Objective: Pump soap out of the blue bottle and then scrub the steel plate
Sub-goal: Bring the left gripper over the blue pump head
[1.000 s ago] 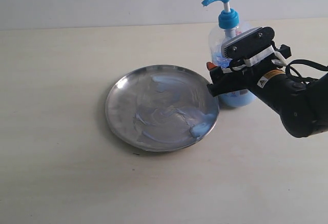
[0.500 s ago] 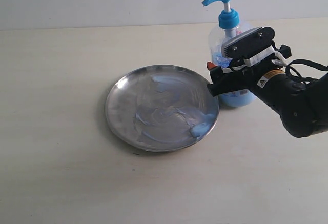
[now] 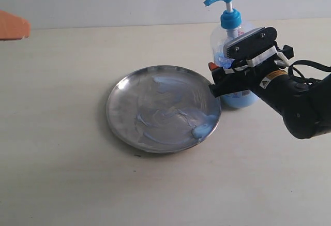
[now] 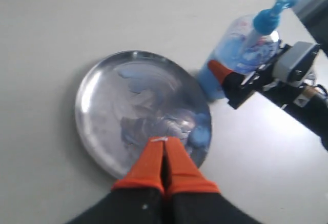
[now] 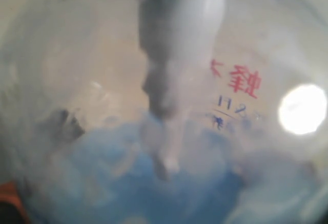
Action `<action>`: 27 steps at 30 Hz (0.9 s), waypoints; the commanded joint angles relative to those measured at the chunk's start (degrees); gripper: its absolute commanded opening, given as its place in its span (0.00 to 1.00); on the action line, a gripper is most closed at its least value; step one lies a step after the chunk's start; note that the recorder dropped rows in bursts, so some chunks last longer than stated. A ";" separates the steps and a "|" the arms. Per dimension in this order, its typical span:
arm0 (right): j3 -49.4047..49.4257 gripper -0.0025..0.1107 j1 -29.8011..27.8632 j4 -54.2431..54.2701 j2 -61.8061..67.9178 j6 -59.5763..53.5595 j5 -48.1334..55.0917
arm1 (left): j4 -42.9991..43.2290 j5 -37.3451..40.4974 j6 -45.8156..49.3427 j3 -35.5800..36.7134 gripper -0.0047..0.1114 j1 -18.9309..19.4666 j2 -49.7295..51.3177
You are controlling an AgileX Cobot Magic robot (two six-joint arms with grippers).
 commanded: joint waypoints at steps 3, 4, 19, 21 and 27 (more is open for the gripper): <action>-0.64 0.02 0.01 -1.11 -0.61 -0.16 -4.30 | -9.20 7.64 6.90 -11.38 0.04 -0.71 10.03; -0.64 0.02 0.01 -1.11 -0.61 -0.16 -4.18 | -8.95 7.76 6.90 -13.11 0.04 -1.41 11.42; -0.64 0.02 0.01 -1.11 -0.61 -0.16 -4.04 | -7.01 7.65 5.38 -33.29 0.04 -19.18 29.57; -0.64 0.02 0.01 -1.11 -0.61 -0.16 -4.04 | -7.01 7.65 5.37 -35.52 0.04 -21.34 31.56; -0.64 0.02 0.01 -1.11 -0.61 -0.16 -4.04 | -4.15 7.54 4.02 -41.46 0.04 -25.80 36.72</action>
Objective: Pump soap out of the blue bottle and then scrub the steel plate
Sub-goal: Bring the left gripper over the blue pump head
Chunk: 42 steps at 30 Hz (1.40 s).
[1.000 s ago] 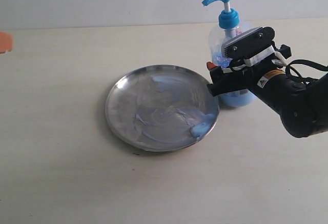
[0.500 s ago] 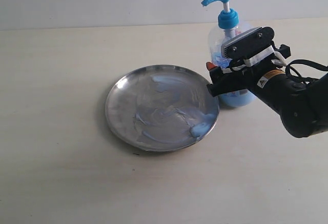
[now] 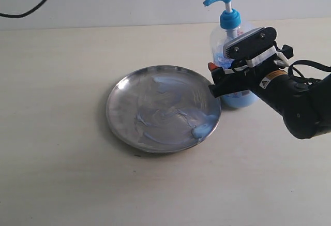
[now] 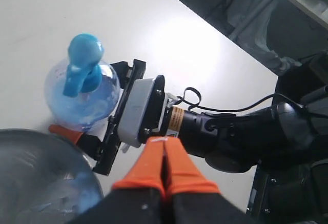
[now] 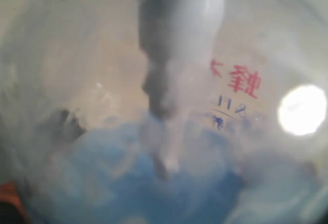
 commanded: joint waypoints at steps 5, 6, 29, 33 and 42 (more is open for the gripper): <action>-0.64 0.02 0.01 -0.68 -0.61 -0.16 -4.04 | 5.83 -0.14 -3.75 -8.81 0.04 -4.27 7.07; -0.64 0.02 0.01 -0.68 -0.61 -0.16 -4.04 | 7.13 -0.14 -4.61 -10.04 0.04 -4.73 8.05; -0.64 0.02 0.01 -0.68 -0.61 -0.16 -4.04 | 14.61 2.23 -9.50 -22.66 0.04 -6.05 21.02; -0.64 0.02 0.01 -0.68 -0.61 -0.16 -4.04 | 16.16 0.92 -9.50 -22.66 0.04 -6.05 21.77; -0.64 0.02 0.01 -0.68 -0.61 -0.16 -4.04 | 22.64 -1.51 -13.16 -22.66 0.04 -5.93 21.89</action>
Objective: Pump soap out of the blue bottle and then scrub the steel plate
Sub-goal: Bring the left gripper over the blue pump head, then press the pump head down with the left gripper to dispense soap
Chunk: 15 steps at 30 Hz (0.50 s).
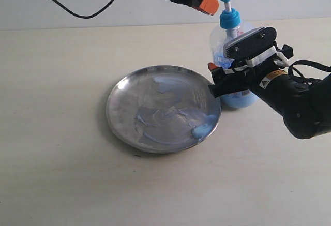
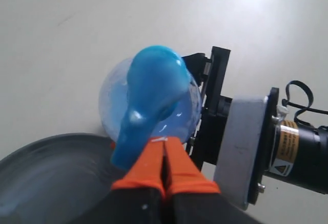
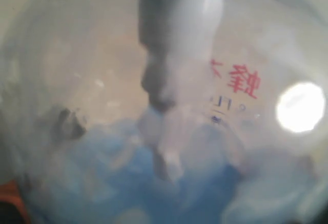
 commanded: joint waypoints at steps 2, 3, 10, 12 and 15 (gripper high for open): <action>-0.64 0.02 0.01 -0.68 -0.61 -0.16 -4.04 | 1.98 -2.31 -1.67 -0.39 0.04 -0.05 0.15; -0.64 0.02 0.01 -0.68 -0.61 -0.16 -4.04 | 1.98 -2.62 -1.67 -0.39 0.04 -0.05 0.15; -0.64 0.02 0.01 -0.71 -0.61 -0.64 -4.05 | -1.05 -2.59 -1.90 -2.19 0.04 -0.17 -3.48; -0.64 0.02 0.01 -0.71 -0.61 -0.62 -4.17 | -1.15 -2.95 -1.90 -5.09 0.04 -0.17 -4.11; -0.64 0.02 0.01 -0.71 -0.61 -0.62 -4.17 | -1.15 -3.48 -1.90 -6.43 0.04 -0.17 -2.91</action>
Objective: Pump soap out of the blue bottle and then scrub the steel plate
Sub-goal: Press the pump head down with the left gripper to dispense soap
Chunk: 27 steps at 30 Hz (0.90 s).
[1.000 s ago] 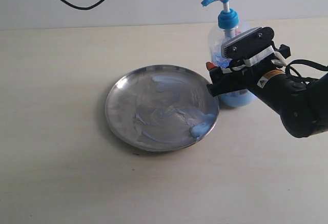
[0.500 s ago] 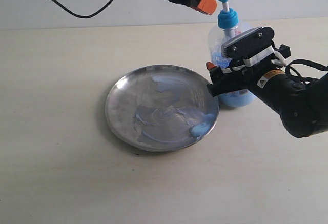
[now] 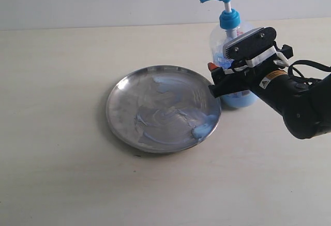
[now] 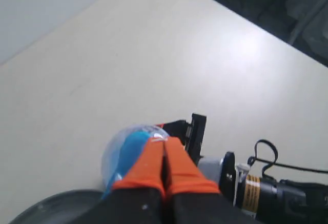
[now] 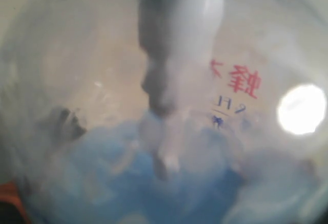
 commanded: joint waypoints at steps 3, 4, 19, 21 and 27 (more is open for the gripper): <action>-0.64 0.02 0.01 -0.61 -0.61 -0.49 -4.08 | 0.32 -0.70 -0.16 -1.21 0.04 -0.11 3.00; -0.64 0.02 0.01 -0.61 -0.61 -0.49 -4.08 | 0.45 -0.70 -0.16 -1.23 0.04 -0.11 3.32; -0.64 0.02 0.01 -0.72 -0.61 -0.49 -3.84 | 1.55 -1.50 -0.16 -1.56 0.04 -1.76 5.39; -0.64 0.02 0.01 -0.82 -0.61 -0.49 -3.84 | 2.14 -2.48 -0.16 -1.56 0.04 -1.76 5.39; -0.64 0.02 0.01 -1.21 -0.61 -0.49 -3.65 | 3.06 -4.19 -0.16 -1.56 0.04 -1.76 5.95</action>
